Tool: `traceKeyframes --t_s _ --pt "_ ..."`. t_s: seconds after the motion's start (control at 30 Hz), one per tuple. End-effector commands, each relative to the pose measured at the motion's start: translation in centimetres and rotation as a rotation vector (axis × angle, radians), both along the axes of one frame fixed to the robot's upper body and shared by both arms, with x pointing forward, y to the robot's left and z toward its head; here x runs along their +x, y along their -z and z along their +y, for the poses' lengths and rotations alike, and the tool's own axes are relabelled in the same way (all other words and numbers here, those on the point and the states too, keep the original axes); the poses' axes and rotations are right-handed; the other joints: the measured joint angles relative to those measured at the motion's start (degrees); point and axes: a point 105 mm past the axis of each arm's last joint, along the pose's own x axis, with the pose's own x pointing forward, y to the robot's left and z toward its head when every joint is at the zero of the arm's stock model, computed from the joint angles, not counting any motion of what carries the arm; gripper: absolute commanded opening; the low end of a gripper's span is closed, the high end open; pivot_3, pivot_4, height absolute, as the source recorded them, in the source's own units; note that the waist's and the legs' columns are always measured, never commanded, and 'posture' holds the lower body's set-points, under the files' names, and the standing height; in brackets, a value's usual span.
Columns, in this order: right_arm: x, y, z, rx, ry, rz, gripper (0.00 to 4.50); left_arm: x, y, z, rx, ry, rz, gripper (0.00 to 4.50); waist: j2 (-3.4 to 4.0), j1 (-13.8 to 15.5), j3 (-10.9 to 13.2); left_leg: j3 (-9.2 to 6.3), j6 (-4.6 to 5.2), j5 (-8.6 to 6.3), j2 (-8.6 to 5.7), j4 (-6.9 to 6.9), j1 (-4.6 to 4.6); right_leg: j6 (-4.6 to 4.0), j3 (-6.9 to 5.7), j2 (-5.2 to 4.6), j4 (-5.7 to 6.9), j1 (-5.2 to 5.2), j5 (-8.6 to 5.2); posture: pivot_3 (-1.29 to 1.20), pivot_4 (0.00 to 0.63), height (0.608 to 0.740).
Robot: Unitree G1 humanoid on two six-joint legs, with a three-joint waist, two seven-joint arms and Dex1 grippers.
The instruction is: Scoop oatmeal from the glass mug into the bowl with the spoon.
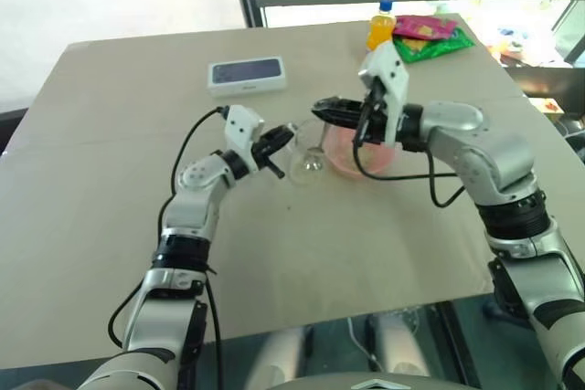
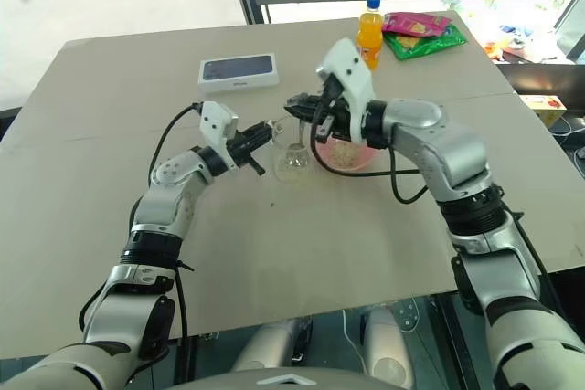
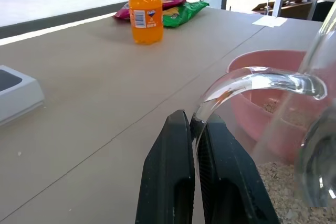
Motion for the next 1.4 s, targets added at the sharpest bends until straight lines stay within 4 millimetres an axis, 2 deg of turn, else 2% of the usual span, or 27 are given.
traceKeyframes --t_s 0.03,0.17,0.37,0.57,0.7,1.1,1.4 --pt "0.0 -0.6 0.1 -0.043 0.000 -0.100 0.00 -0.4 -2.7 -0.5 0.003 0.024 -0.115 0.03 0.00 0.0 0.0 0.00 0.00 0.00 0.00 0.00 0.00 0.00 0.00 0.00 0.00 0.00 0.00 0.00 0.150 0.740" --pt "0.0 0.2 0.3 -0.066 -0.015 -0.071 0.00 -0.4 -2.7 -0.6 0.005 0.025 -0.116 0.03 0.00 0.0 0.0 0.00 0.00 0.00 -0.01 0.00 0.00 0.00 0.00 -0.01 -0.01 0.00 0.00 0.00 0.150 0.740" --pt "-0.5 0.3 0.5 0.118 0.013 0.228 0.00 -0.4 -2.3 -0.4 0.018 0.020 -0.113 0.03 0.00 0.0 0.0 -0.04 -0.01 0.00 0.01 0.00 0.00 -0.01 -0.01 0.00 0.01 0.00 0.00 0.00 0.150 0.740" --pt "1.6 -1.6 -1.1 0.291 0.148 0.361 0.00 -0.5 -1.0 -0.4 0.025 0.013 -0.098 0.03 0.01 0.0 0.0 -0.04 -0.01 0.00 0.00 0.00 -0.01 -0.01 -0.01 0.00 0.02 0.00 0.00 0.00 0.150 0.740" --pt "2.3 -3.0 -2.1 0.380 0.184 0.420 0.00 -0.5 -0.1 -0.2 0.017 -0.002 -0.085 0.03 0.01 -0.1 0.0 -0.03 -0.01 0.00 0.00 0.00 0.00 -0.01 0.00 0.00 0.04 -0.01 0.01 0.00 0.150 0.740" --pt "2.4 -4.9 -3.7 0.470 0.219 0.502 0.00 -0.8 2.1 0.9 -0.066 -0.084 -0.047 0.03 0.04 -0.1 0.0 -0.01 0.00 0.00 0.00 0.03 0.02 -0.01 0.04 -0.01 0.23 -0.05 0.00 0.00 0.150 0.740" --pt "2.6 -5.8 -4.6 0.535 0.249 0.577 0.00 -0.9 2.6 0.5 -0.096 -0.106 -0.043 0.03 0.07 -0.1 -0.1 0.05 0.00 0.00 -0.01 0.05 0.04 -0.02 0.12 -0.02 0.40 -0.10 0.00 0.00 0.150 0.740"
